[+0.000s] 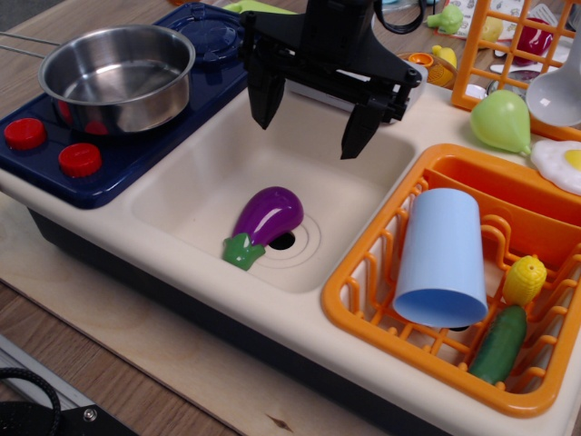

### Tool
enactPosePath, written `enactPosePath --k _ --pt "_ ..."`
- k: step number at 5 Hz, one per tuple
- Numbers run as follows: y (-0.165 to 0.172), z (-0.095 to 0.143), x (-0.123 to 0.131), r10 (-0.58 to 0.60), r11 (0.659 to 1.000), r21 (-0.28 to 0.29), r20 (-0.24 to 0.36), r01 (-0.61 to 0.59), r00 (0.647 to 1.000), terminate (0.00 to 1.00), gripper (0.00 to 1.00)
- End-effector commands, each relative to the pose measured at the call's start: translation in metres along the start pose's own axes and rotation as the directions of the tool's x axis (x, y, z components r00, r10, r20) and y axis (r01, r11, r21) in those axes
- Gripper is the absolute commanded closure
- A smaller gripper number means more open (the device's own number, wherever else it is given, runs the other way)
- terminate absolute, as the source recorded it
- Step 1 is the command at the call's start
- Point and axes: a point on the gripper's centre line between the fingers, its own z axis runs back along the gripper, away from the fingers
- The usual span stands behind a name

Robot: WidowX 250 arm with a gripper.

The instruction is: Put eggplant into pan

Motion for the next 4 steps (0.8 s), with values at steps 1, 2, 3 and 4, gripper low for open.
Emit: enactPosePath --k 1,2,3,4 --pt "0.000 0.000 0.000 0.000 1.000 0.000 0.000 0.000 1.000 0.00 0.00" --pt "0.005 -0.011 -0.003 0.024 0.999 -0.026 0.010 -0.023 1.000 0.00 0.00" --pt "0.008 -0.019 -0.006 0.027 0.999 -0.033 0.029 -0.026 0.999 0.00 0.00" --pt "0.011 -0.030 -0.010 0.014 0.999 -0.031 0.066 -0.012 0.998 0.00 0.00"
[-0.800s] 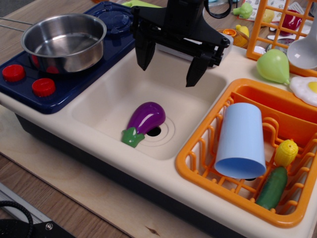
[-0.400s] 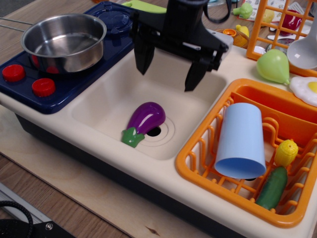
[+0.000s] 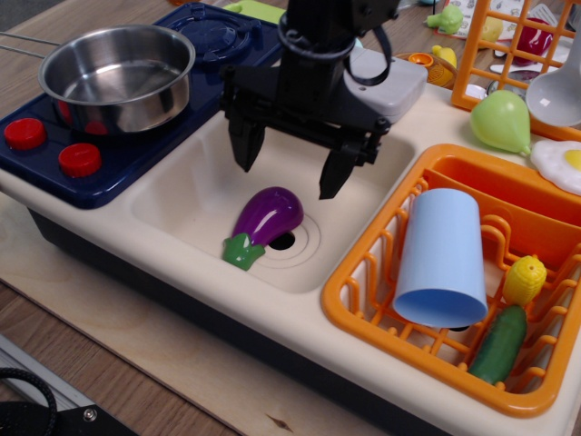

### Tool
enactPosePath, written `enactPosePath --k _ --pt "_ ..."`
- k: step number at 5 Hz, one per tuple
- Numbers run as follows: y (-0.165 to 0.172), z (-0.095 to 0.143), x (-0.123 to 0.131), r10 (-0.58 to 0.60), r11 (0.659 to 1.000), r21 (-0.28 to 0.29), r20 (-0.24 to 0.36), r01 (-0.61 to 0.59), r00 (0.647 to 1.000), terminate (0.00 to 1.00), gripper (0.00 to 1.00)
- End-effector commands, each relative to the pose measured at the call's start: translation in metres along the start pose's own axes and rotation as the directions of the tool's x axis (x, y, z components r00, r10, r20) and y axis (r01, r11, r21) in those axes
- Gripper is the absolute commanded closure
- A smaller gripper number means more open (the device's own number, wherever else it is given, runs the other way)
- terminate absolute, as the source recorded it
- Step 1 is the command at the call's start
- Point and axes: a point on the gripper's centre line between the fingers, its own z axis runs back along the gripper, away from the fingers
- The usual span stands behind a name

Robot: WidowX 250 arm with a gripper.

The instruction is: Put eggplant into pan

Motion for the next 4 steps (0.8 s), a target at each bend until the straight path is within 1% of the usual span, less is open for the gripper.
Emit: enactPosePath --k 1,2,3,4 --pt "0.006 -0.004 0.001 -0.024 1.000 0.004 0.098 0.024 0.995 0.00 0.00" --pt "0.005 -0.018 0.000 -0.063 0.997 0.047 0.135 0.058 0.989 0.00 0.00" --pt "0.004 -0.033 0.001 -0.058 0.998 0.022 0.156 0.055 0.986 0.00 0.00" --pt "0.004 -0.043 -0.001 -0.023 0.999 -0.039 0.154 0.029 0.988 0.00 0.00"
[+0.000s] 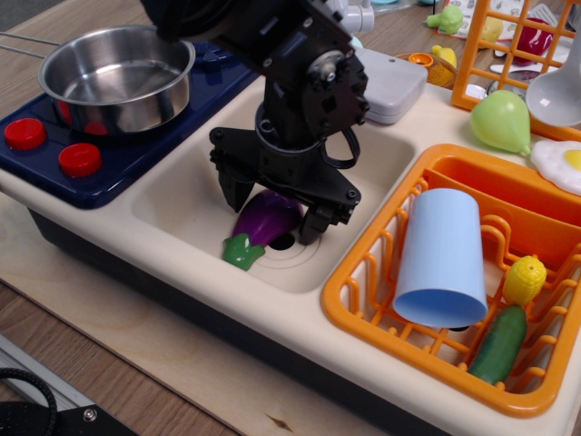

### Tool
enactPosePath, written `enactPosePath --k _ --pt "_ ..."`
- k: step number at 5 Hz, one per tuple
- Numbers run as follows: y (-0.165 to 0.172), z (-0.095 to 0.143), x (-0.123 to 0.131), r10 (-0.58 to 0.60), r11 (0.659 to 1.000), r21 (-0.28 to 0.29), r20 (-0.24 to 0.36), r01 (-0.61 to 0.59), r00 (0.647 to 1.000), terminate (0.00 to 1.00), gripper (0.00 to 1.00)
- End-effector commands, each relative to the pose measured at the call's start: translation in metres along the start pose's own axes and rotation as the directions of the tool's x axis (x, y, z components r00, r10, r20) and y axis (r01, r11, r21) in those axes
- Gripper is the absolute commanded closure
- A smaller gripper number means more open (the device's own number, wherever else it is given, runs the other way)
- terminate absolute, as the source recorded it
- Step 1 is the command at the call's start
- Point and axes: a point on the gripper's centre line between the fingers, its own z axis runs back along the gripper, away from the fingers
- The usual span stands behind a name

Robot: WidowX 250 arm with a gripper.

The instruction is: Put eggplant into pan

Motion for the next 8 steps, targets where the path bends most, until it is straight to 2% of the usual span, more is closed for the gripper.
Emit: enactPosePath --k 1,2,3,4,5,8 --pt "0.004 -0.011 0.002 0.088 0.984 -0.149 -0.057 -0.096 0.994 0.00 0.00" --pt "0.007 -0.014 0.003 0.093 0.982 -0.158 -0.071 -0.103 0.993 0.00 1.00" --pt "0.006 -0.012 0.005 0.082 0.987 -0.133 -0.074 -0.091 0.994 0.00 1.00" --pt "0.000 0.017 0.009 0.090 0.994 -0.049 -0.101 -0.095 0.991 0.00 1.00" --pt "0.001 0.049 0.011 0.130 0.991 0.005 -0.138 -0.130 0.982 0.00 1.00" --pt "0.032 0.123 -0.014 0.234 0.968 0.128 -0.129 -0.218 0.964 0.00 1.00"
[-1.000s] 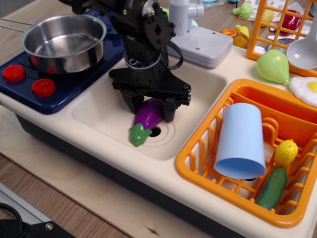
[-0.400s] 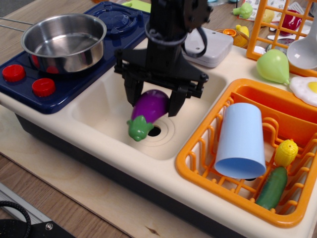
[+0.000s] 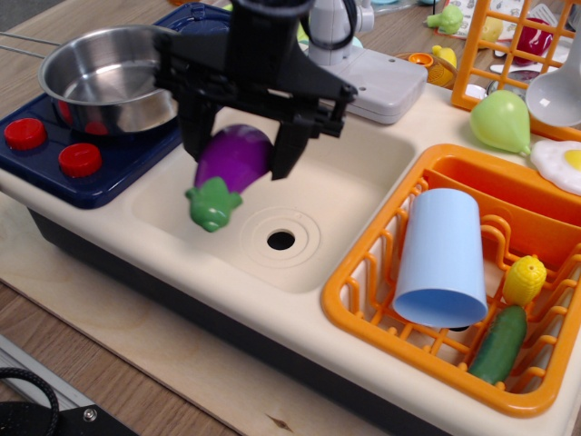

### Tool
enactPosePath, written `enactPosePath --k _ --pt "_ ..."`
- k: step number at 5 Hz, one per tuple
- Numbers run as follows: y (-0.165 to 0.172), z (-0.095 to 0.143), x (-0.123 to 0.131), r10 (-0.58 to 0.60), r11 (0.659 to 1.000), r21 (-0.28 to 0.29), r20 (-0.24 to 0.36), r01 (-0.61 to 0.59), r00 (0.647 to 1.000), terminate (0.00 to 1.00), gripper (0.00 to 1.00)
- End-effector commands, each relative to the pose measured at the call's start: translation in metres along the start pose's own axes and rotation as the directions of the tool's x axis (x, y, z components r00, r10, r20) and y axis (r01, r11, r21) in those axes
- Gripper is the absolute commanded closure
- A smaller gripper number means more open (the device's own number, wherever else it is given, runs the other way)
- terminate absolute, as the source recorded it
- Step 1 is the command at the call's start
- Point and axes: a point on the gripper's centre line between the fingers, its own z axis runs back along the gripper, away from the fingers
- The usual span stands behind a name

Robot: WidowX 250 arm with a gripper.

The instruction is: Put eggplant into pan

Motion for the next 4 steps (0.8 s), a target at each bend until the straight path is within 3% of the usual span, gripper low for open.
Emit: enactPosePath --k 1,2,4 --pt "0.031 0.040 0.010 -0.011 0.999 0.047 0.085 0.007 0.996 0.00 1.00" --pt "0.049 0.048 0.036 -0.099 0.992 0.084 0.121 0.089 0.988 0.00 1.00" --pt "0.074 0.029 0.062 -0.231 0.969 0.144 0.245 0.200 0.942 0.00 1.00"
